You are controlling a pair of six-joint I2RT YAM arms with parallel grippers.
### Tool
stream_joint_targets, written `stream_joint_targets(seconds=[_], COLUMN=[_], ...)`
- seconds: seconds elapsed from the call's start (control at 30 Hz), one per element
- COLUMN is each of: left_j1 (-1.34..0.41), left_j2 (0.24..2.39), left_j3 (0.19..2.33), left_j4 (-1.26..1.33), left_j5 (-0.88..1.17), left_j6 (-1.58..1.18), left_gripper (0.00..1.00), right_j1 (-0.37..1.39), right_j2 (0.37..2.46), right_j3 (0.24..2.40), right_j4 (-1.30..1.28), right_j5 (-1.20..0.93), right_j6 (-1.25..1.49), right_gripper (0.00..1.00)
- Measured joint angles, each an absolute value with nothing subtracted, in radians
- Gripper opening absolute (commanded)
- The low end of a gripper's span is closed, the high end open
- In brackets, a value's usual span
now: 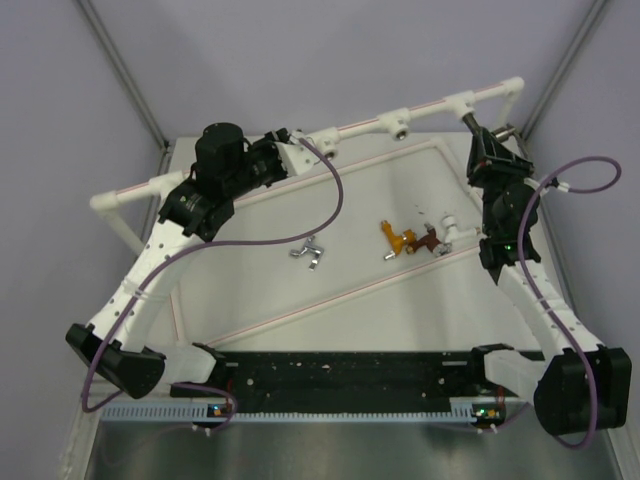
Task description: Install the water faucets
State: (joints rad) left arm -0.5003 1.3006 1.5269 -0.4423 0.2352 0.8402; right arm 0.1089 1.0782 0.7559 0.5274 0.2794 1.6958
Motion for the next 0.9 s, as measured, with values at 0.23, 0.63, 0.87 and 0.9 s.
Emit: stream_joint_targets(seconds=[0.23,0.63,0.87,0.9], left_j1=[-0.500,-0.500,-0.500,-0.500], left_j2=[1.300,1.299,1.299,1.299], left_j3=[1.527,1.527,1.527,1.527], left_j4=[-0.444,-0.446,-0.445,-0.445], left_j5=[0.238,0.237,0.236,0.236], left_j6=[0.840,0.840,0.840,0.840], left_gripper=[0.00,0.00,0.00,0.00], right_j1=[0.109,0.109,0.109,0.109], right_j2=[1.075,1.043,0.995,0.981], right_j3=[0.747,0.687,0.658,0.649], right_j4=[0.487,0.519,0.536,0.543], right_j5=[0.286,0.318,0.326,0.324], right_j6=[1.734,1.642,1.523,1.499], right_gripper=[0.99,0.99,0.99,0.99])
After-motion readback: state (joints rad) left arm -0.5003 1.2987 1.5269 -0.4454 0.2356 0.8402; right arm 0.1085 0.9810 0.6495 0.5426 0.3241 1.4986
